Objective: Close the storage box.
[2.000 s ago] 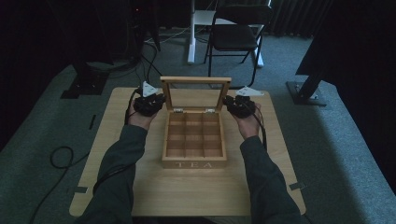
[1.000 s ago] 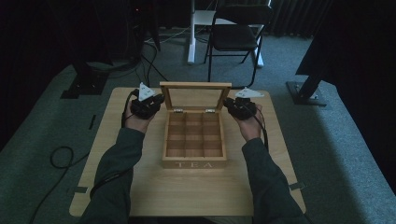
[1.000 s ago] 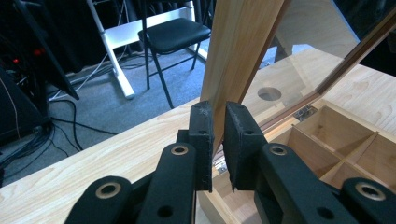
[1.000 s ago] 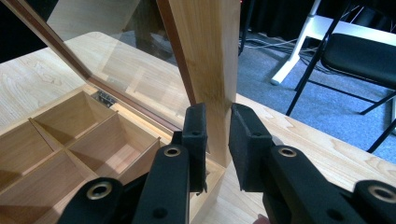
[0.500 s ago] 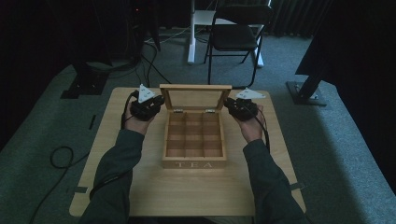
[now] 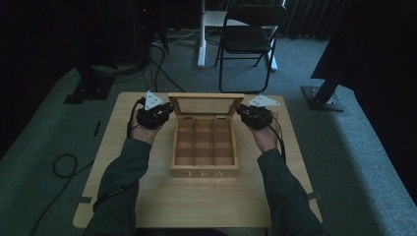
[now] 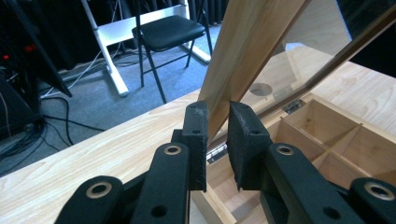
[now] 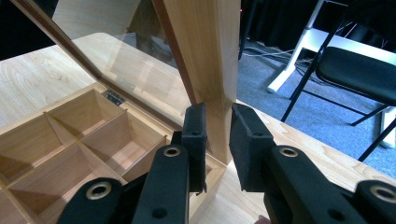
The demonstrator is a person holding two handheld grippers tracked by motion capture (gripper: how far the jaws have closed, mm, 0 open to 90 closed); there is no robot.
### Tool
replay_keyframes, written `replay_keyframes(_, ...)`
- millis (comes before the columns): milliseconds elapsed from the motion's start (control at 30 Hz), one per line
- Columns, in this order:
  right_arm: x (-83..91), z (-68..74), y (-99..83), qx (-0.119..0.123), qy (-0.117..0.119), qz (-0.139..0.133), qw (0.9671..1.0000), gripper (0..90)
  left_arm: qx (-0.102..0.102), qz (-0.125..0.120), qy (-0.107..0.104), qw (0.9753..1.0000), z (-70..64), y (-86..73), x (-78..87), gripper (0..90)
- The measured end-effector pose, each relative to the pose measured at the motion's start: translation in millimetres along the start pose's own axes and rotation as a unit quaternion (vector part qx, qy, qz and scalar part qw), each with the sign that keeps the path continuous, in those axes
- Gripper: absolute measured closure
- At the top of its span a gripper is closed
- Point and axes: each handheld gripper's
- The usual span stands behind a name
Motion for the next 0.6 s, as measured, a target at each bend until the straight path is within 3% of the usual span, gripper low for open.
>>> replay_keyframes(600,11.1,6.3,-5.5,-0.007,0.008,-0.003,0.9999,76.0,-0.001,-0.006,-0.008,0.9999,-5.8,-8.8,8.9,77.5)
Point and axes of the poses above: each handheld gripper's, and its own axes: x roughly backward along the jaws, y roughly out of its top, z roughly to its left
